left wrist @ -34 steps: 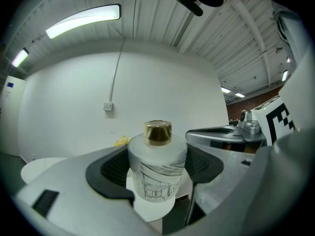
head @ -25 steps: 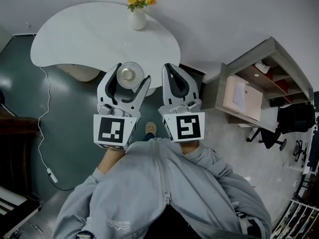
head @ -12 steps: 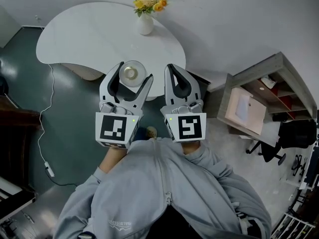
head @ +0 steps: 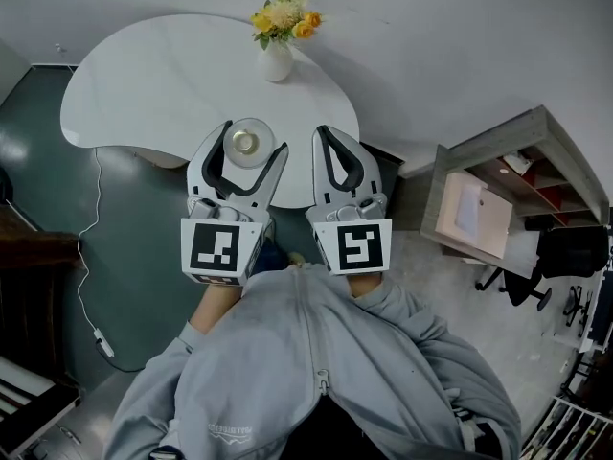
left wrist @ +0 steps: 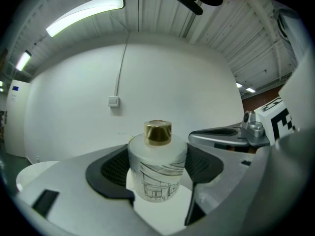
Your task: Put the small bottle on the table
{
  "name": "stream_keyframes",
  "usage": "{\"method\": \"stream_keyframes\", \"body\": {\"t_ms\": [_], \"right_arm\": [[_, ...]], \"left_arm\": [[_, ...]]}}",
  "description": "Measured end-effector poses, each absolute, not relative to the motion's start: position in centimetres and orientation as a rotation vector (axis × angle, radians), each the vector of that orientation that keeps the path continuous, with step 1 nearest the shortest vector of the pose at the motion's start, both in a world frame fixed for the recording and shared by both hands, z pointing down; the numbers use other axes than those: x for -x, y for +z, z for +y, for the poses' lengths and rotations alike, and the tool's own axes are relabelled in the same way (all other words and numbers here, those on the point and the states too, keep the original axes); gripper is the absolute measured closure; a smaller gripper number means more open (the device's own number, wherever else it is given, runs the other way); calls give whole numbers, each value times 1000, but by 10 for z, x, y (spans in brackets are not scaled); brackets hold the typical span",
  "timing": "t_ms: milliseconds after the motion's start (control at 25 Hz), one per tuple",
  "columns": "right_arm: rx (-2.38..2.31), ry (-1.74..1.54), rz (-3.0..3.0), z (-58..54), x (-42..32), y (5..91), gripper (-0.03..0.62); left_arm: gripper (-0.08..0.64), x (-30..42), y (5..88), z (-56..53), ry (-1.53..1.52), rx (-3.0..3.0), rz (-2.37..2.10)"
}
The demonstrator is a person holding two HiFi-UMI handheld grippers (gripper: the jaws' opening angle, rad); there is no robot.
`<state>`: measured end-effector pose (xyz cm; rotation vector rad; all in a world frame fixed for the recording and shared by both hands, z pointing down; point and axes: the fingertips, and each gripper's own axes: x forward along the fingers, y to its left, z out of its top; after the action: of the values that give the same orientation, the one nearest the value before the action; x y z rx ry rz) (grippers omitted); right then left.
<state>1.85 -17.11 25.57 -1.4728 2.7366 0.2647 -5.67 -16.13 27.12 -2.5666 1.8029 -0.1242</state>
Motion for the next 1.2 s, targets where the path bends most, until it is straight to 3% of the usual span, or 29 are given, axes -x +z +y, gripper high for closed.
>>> {"method": "stream_keyframes", "body": {"t_ms": [680, 1200], "right_arm": [[1654, 235, 2637, -275, 11, 275, 566], [1710, 171, 2644, -300, 11, 302, 566]], "left_arm": [[229, 81, 292, -275, -108, 2695, 1626], [229, 72, 316, -300, -109, 2780, 1538]]}}
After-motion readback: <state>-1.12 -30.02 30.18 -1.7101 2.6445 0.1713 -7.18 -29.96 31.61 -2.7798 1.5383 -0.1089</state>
